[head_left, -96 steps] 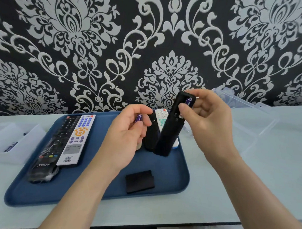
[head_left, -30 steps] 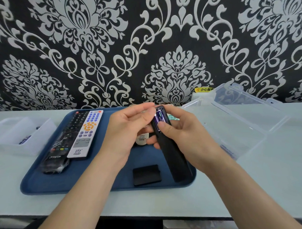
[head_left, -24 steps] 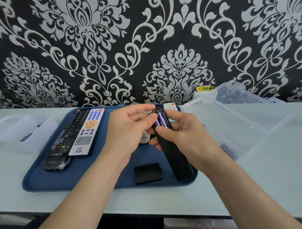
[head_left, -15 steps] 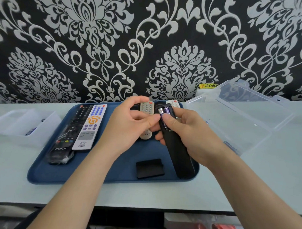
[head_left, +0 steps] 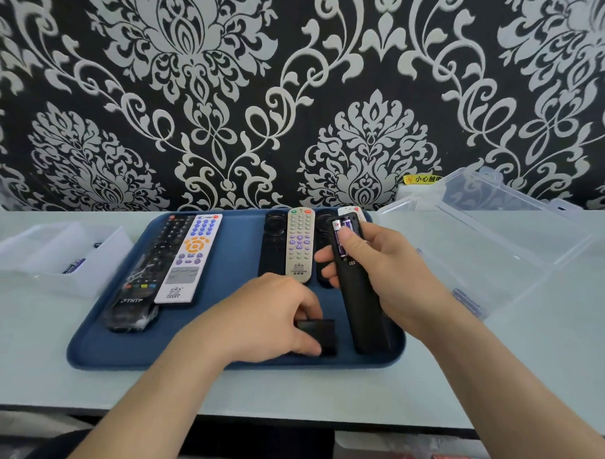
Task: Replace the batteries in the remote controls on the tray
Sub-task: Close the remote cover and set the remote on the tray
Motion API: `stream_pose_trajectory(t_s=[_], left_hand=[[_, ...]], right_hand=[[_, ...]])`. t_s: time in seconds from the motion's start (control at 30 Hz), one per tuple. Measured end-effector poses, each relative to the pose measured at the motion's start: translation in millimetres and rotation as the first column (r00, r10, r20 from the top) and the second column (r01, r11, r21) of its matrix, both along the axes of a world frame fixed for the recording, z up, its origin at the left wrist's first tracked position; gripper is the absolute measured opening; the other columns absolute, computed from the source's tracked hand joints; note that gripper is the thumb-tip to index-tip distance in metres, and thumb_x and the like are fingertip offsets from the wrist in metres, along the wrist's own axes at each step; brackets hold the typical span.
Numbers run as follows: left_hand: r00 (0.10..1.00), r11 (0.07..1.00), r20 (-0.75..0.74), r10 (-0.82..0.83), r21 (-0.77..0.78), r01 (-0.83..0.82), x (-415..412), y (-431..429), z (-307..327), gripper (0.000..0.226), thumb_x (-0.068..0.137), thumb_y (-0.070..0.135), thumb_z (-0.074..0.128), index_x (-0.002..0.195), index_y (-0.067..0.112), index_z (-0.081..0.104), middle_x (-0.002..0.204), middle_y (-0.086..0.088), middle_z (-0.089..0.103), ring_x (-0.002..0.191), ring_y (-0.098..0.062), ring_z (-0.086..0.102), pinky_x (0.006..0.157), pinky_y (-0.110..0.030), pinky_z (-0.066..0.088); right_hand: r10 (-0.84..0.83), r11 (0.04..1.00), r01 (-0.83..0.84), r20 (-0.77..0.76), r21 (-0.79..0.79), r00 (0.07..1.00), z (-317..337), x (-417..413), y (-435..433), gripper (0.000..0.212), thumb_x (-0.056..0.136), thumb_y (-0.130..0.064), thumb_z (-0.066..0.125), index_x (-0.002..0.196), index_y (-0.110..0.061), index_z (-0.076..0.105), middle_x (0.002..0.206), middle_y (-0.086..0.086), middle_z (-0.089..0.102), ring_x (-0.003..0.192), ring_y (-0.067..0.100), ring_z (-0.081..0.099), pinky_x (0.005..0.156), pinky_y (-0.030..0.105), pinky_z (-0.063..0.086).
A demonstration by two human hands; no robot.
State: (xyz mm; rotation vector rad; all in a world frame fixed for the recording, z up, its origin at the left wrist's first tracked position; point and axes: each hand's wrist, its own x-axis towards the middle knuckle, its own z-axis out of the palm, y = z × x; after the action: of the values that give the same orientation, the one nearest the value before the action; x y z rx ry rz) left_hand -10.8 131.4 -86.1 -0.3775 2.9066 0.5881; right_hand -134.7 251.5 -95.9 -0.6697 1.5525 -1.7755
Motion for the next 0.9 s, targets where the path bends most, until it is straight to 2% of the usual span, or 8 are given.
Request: stream_pose_trajectory(t_s=[0.13, 0.2, 0.37, 0.5, 0.63, 0.73, 0.83, 0.9], left_hand=[[0.937, 0.878, -0.302, 0.176, 0.479, -0.010, 2.5, -15.6, 6.1, 0.015, 0.078, 0.023, 0.067, 0.091, 0.031, 0.070, 0.090, 0.002, 0.070, 0.091, -0.017, 0.065, 0.089, -0.038, 0.053], [0.876, 0.794, -0.392, 0.281, 0.608, 0.017, 4.3, -24.7, 10.1, 0.015, 0.082, 0.021, 0.060, 0.092, 0.030, 0.068, 0.094, -0.001, 0.069, 0.094, -0.019, 0.064, 0.090, -0.044, 0.053], [0.870, 0.826, -0.406, 0.280, 0.563, -0.003, 1.0, -29.0, 11.4, 0.011, 0.089, 0.015, 0.065, 0.093, 0.024, 0.069, 0.105, -0.002, 0.068, 0.098, -0.015, 0.065, 0.092, -0.030, 0.051], [0.875, 0.787, -0.372, 0.310, 0.617, -0.016, 3.4, -28.1, 15.8, 0.015, 0.085, 0.003, 0.068, 0.083, 0.017, 0.072, 0.086, -0.007, 0.073, 0.073, -0.016, 0.067, 0.073, -0.031, 0.056], [0.723, 0.677, -0.422, 0.547, 0.731, -0.086, 4.8, -36.8, 18.2, 0.035, 0.086, -0.006, 0.062, 0.074, 0.023, 0.076, 0.074, 0.001, 0.072, 0.068, -0.016, 0.067, 0.064, -0.029, 0.057], [0.645, 0.516, -0.360, 0.674, 0.854, -0.063, 6.6, -41.7, 19.5, 0.027, 0.091, -0.004, 0.055, 0.085, 0.015, 0.073, 0.081, -0.004, 0.073, 0.071, -0.021, 0.070, 0.060, -0.027, 0.057], [0.717, 0.422, -0.283, 0.637, 0.907, -0.017, 4.2, -26.8, 18.0, 0.021, 0.092, -0.003, 0.053, 0.098, 0.012, 0.067, 0.089, -0.009, 0.073, 0.074, -0.030, 0.072, 0.060, -0.027, 0.058], [0.783, 0.471, -0.279, 0.556, 0.882, -0.021, -1.6, -12.6, 13.0, 0.030, 0.091, -0.004, 0.057, 0.106, 0.021, 0.066, 0.091, -0.008, 0.074, 0.072, -0.031, 0.071, 0.058, -0.028, 0.058]], right_hand=[[0.157, 0.987, -0.157, 0.009, 0.035, 0.988, -3.3, -1.2, 1.0, 0.022, 0.095, 0.009, 0.046, 0.113, 0.007, 0.059, 0.106, 0.027, 0.068, 0.093, 0.034, 0.065, 0.090, 0.039, 0.055], [0.222, 0.974, -0.218, -0.052, 0.062, 0.974, -3.2, 0.7, 3.9, 0.030, 0.093, 0.015, 0.048, 0.119, 0.005, 0.059, 0.112, 0.026, 0.067, 0.098, 0.028, 0.066, 0.093, 0.034, 0.055], [0.290, 0.957, -0.280, -0.187, 0.081, 0.939, 0.7, 2.6, 6.7, 0.034, 0.089, 0.013, 0.058, 0.117, -0.004, 0.069, 0.107, 0.012, 0.075, 0.101, 0.019, 0.070, 0.096, 0.027, 0.053], [0.244, 0.967, -0.215, -0.252, 0.138, 0.936, -1.1, 4.0, 3.9, 0.031, 0.087, 0.001, 0.069, 0.113, -0.014, 0.069, 0.090, 0.000, 0.076, 0.086, 0.016, 0.073, 0.085, 0.029, 0.057], [0.398, 0.902, -0.354, -0.155, 0.247, 0.904, 5.1, 1.4, 10.2, 0.045, 0.085, 0.000, 0.072, 0.123, -0.016, 0.053, 0.087, 0.011, 0.067, 0.068, 0.027, 0.071, 0.062, 0.031, 0.059], [0.099, 0.994, -0.093, -0.127, 0.051, 0.987, 13.7, -11.0, 12.3, 0.022, 0.085, -0.001, 0.070, 0.104, -0.010, 0.064, 0.078, 0.011, 0.070, 0.061, 0.017, 0.069, 0.056, 0.021, 0.055], [-0.112, 0.976, 0.146, 0.204, -0.160, 0.973, 15.9, -14.4, 8.9, 0.014, 0.089, -0.024, 0.064, 0.090, -0.010, 0.067, 0.073, 0.005, 0.070, 0.067, 0.015, 0.069, 0.058, 0.021, 0.054], [-0.076, 0.973, 0.139, 0.311, -0.185, 0.947, 11.9, -8.0, 3.9, 0.024, 0.096, -0.031, 0.056, 0.101, -0.009, 0.065, 0.088, 0.008, 0.074, 0.080, 0.024, 0.073, 0.065, 0.031, 0.060]])
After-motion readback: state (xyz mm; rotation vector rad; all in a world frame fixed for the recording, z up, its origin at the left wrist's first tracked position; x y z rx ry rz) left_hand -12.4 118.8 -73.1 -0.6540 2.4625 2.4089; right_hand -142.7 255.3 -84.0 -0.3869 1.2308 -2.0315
